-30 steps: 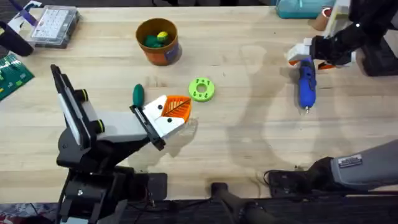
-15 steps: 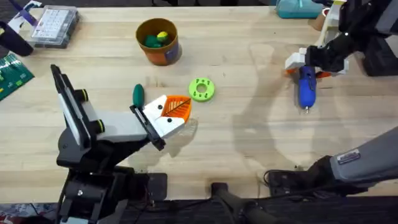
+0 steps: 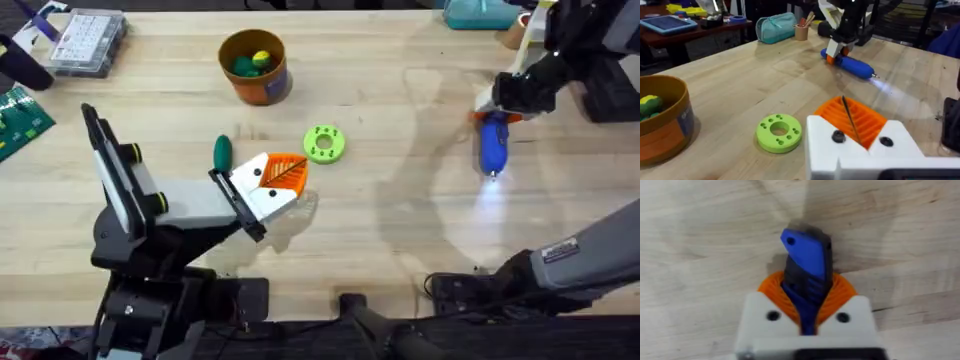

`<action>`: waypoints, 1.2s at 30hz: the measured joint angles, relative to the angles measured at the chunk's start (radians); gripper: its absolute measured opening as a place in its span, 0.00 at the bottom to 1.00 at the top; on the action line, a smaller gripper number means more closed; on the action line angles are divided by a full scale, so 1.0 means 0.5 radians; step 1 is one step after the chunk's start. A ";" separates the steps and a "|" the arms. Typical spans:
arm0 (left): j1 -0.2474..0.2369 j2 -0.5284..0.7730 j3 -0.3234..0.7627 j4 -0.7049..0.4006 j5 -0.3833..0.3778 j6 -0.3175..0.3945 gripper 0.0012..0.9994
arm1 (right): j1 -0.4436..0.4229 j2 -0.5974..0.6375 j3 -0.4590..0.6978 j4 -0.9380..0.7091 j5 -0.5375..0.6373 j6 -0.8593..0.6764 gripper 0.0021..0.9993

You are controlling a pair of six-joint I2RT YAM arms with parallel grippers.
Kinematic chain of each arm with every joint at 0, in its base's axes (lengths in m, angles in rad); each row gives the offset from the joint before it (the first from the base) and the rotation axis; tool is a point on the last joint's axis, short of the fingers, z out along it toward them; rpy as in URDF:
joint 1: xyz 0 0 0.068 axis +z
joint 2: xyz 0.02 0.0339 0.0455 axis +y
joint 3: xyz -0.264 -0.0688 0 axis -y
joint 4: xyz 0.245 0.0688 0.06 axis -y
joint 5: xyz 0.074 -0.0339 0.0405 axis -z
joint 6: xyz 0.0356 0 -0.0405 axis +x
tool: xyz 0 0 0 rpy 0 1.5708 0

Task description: Pick up the gripper from the table and insert it into the empty holder that is missing its gripper. Then pick up a screw, insert it into the mounting hole, and use the screwdriver to tighten it. Finally, clean up the table by picking up the vegetable and placing it into the bucket.

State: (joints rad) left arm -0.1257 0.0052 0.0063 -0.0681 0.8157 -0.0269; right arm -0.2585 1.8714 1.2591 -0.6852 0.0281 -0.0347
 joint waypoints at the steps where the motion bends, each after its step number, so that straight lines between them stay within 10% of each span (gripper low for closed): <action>1: 0.000 0.000 0.000 0.000 0.000 0.000 0.02 | -0.003 0.007 0.001 0.011 0.013 -0.002 0.13; 23: 0.000 0.000 0.000 -0.001 0.000 0.000 0.02 | 0.005 -0.021 0.056 -0.184 -0.037 -0.038 0.03; 36: 0.000 0.001 0.000 -0.001 -0.001 0.000 0.02 | 0.104 -0.748 0.241 -0.253 -0.057 -0.038 0.03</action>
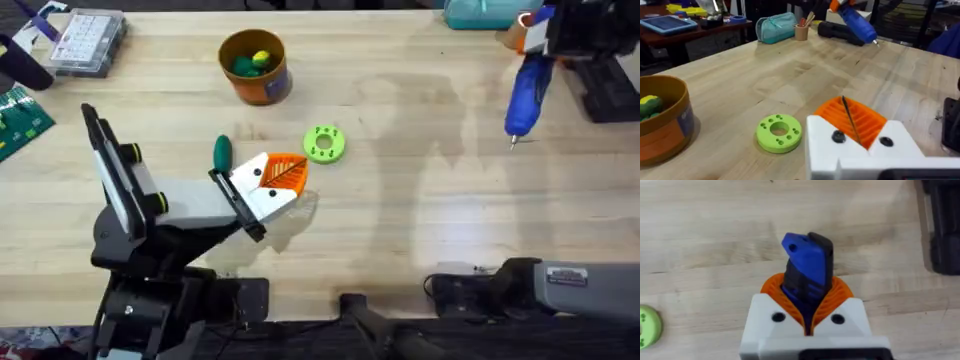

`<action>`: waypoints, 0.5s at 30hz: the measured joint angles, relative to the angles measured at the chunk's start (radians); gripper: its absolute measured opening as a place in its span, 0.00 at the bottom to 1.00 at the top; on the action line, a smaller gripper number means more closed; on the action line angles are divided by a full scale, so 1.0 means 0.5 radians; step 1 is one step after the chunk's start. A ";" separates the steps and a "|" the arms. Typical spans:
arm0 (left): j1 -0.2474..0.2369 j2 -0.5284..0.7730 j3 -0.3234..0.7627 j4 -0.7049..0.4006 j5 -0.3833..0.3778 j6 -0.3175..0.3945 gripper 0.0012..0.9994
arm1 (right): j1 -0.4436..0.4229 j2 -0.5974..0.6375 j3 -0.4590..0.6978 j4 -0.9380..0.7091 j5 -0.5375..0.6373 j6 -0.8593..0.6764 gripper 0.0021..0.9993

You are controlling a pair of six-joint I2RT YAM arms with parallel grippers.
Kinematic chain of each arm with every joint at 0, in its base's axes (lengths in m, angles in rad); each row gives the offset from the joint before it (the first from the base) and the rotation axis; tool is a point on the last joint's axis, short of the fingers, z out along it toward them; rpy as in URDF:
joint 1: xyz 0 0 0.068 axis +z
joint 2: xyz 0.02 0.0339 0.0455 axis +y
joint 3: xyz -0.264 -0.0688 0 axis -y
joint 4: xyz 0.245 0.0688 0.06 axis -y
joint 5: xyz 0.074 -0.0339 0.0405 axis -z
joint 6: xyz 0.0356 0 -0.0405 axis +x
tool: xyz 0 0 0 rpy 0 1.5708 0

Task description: Pick up the gripper from the table and insert it into the empty holder that is missing its gripper. Then pick up a screw, insert it into the mounting hole, and use the screwdriver to tighten it. Finally, clean up the table by picking up the vegetable and placing it into the bucket.

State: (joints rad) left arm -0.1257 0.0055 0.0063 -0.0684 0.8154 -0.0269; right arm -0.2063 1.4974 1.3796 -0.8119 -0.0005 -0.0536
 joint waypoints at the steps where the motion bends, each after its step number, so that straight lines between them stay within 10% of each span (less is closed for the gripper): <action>1: 0.000 0.000 0.000 0.000 0.001 0.000 0.02 | 0.028 -0.049 0.000 -0.004 -0.001 0.000 0.03; 15: 0.000 -0.001 0.000 0.000 0.001 -0.001 0.02 | 0.483 -0.685 0.000 0.053 -0.008 0.001 0.03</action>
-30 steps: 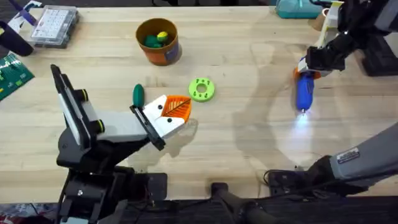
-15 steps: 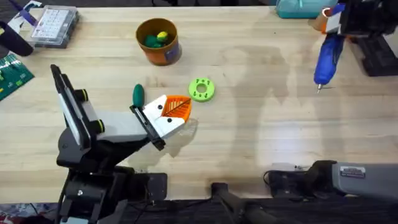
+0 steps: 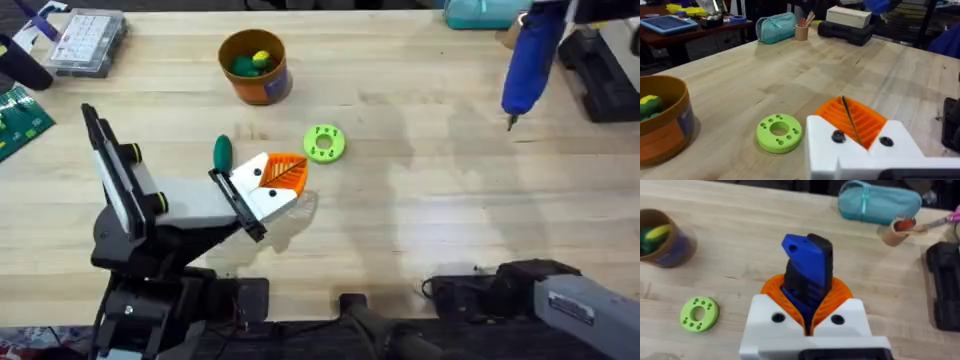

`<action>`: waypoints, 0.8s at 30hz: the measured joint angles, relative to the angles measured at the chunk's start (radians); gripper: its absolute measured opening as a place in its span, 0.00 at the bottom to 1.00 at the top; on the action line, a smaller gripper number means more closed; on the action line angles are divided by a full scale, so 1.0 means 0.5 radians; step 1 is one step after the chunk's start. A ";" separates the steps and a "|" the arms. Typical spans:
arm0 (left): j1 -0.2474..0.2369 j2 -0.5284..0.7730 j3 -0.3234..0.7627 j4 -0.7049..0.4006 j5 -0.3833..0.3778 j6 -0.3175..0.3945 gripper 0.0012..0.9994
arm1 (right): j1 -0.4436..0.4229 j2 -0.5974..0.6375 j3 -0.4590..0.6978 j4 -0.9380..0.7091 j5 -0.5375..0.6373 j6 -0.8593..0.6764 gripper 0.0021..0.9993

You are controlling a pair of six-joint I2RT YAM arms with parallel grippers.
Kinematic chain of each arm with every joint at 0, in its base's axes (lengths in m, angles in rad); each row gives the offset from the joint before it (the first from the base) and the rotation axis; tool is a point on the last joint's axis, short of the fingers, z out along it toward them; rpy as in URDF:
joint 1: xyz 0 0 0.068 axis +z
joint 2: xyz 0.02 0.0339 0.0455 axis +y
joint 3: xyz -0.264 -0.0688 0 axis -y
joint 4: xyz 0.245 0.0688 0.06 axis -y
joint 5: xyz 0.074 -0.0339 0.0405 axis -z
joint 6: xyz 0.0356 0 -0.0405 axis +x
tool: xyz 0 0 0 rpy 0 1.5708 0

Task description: Pick up the gripper from the table and insert it into the empty holder that is missing its gripper. Then pick up a screw, insert it into the mounting hole, and use the screwdriver to tighten it. Finally, clean up the table by picking up the vegetable and placing it into the bucket.

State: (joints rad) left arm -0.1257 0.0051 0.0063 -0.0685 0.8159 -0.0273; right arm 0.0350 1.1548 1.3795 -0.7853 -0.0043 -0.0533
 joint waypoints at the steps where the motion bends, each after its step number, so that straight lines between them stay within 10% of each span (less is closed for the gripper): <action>1: 0.000 0.000 0.000 0.000 0.000 0.000 0.02 | 0.019 -0.039 0.000 0.001 -0.001 0.000 0.03; 24: 0.000 0.001 0.000 0.000 0.000 0.000 0.02 | 0.120 -0.329 -0.001 0.478 -0.535 0.017 0.03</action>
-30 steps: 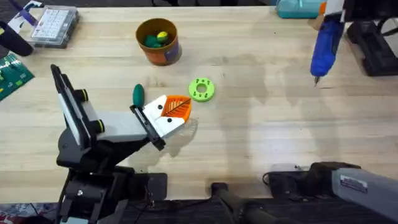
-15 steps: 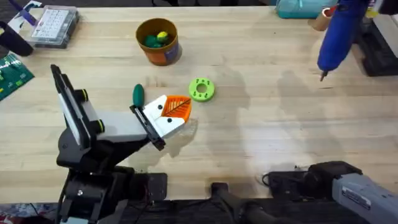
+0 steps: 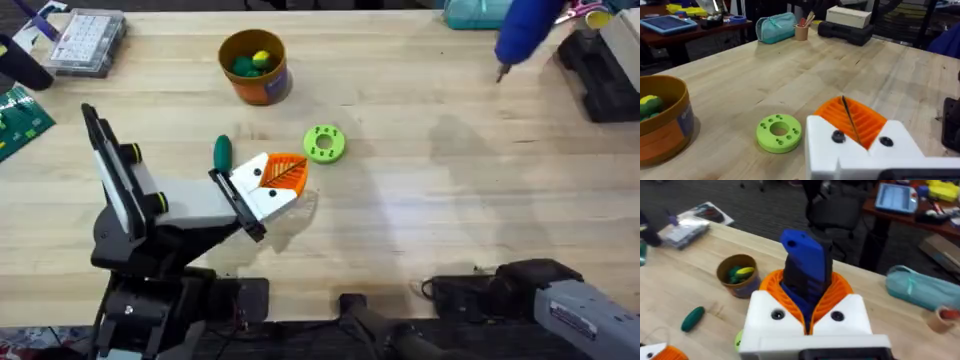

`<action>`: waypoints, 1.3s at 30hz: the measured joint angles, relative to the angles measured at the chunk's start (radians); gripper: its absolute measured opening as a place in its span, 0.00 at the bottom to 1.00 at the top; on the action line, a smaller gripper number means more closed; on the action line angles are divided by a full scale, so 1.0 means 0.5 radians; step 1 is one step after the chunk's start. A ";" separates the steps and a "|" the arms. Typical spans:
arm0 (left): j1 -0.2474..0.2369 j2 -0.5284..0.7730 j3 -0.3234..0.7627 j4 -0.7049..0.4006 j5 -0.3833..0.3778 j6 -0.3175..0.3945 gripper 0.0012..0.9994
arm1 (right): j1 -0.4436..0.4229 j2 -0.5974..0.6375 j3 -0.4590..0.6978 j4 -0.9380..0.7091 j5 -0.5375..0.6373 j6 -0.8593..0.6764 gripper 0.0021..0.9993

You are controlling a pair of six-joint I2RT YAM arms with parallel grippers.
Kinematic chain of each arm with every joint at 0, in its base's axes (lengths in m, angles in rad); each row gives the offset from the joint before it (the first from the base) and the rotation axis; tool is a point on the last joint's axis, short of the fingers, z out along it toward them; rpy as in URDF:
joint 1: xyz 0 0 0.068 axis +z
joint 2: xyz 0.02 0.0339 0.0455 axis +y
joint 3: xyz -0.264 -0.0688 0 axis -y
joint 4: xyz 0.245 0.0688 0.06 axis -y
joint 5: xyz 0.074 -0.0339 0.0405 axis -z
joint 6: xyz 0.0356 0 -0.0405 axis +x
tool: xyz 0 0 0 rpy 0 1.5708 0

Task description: Pick up the gripper from the table and insert it into the empty holder that is missing its gripper. Then pick up a screw, insert it into the mounting hole, and use the screwdriver to tighten it. Finally, clean up the table by picking up the vegetable and placing it into the bucket.

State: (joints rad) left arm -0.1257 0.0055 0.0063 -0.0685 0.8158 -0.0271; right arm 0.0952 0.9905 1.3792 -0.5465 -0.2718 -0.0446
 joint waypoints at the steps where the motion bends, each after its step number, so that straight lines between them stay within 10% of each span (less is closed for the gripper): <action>1: 0.000 0.000 0.000 0.000 0.000 0.000 0.02 | 0.000 0.000 0.000 0.027 -0.055 -0.008 0.03; 19: 0.000 0.000 0.000 0.000 0.000 0.000 0.02 | 0.039 0.225 0.000 0.629 -0.969 0.113 0.03; 39: 0.000 -0.001 0.000 0.000 0.001 0.000 0.02 | 0.792 0.520 -0.043 1.205 -1.096 0.185 0.03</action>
State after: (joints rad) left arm -0.1257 0.0051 0.0063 -0.0685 0.8162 -0.0269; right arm 0.4912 1.2503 1.3579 0.0561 -0.8200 0.0481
